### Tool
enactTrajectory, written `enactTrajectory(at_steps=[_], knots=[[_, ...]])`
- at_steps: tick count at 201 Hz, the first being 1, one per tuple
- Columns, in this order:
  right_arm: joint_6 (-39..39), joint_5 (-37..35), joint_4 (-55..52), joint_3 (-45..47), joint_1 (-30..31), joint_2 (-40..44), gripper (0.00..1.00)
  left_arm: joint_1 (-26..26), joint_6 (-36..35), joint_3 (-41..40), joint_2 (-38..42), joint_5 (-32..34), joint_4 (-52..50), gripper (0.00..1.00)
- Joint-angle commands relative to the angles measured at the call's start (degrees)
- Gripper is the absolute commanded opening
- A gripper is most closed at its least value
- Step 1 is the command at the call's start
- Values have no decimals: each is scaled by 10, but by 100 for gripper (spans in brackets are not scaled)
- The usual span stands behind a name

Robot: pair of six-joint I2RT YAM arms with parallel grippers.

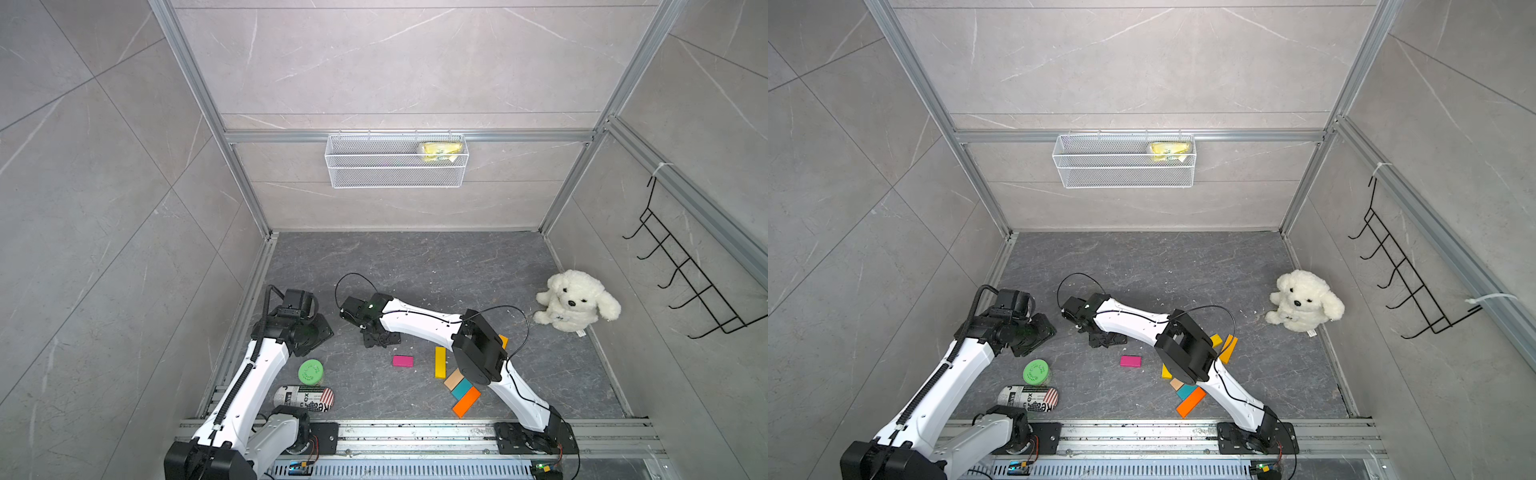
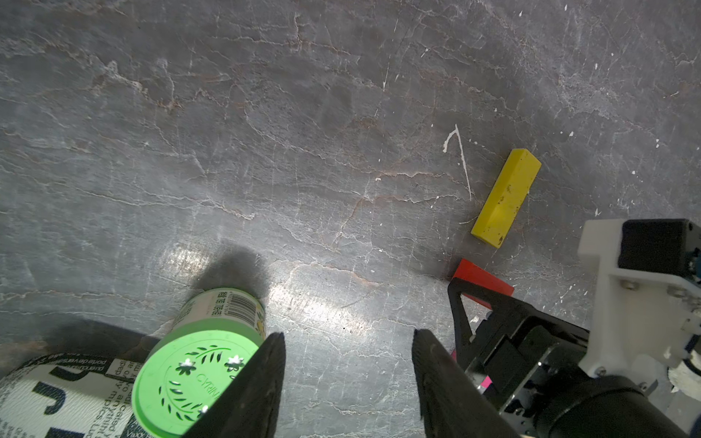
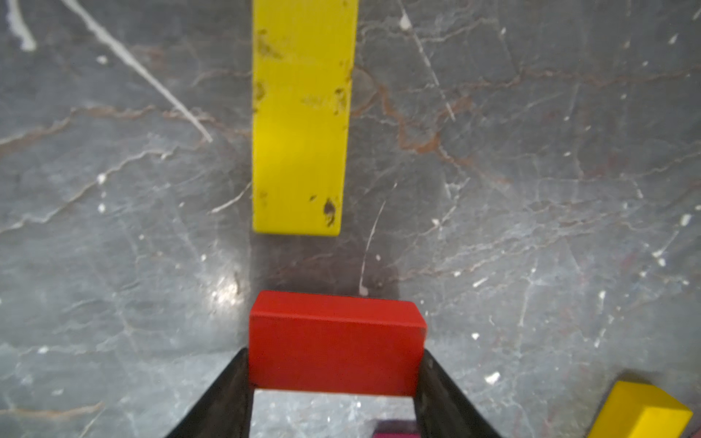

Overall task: Assemble the letter h with building blocks
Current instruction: Assemble the building block at the center of the board.

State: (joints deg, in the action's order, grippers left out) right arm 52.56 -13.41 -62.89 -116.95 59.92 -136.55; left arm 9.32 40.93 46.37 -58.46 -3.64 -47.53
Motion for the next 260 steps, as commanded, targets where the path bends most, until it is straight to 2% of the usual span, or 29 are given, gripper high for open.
enactTrajectory(at_steps=[1, 132, 162, 187, 260], knots=[[-9, 11, 4, -6, -10, -17, 51, -2, -11, 4, -3, -15, 5, 58], [-21, 26, 9, -21, -23, -35, 68, -2, -26, 10, -8, -17, 6, 57], [-15, 22, -1, -24, -24, -39, 68, -2, -27, 12, -10, -20, 8, 56], [-13, 17, -2, -18, -26, -37, 63, -2, -30, 12, -14, -21, 9, 55], [-15, 15, 0, -14, -31, -35, 62, -3, -37, 18, -20, -20, 8, 55]])
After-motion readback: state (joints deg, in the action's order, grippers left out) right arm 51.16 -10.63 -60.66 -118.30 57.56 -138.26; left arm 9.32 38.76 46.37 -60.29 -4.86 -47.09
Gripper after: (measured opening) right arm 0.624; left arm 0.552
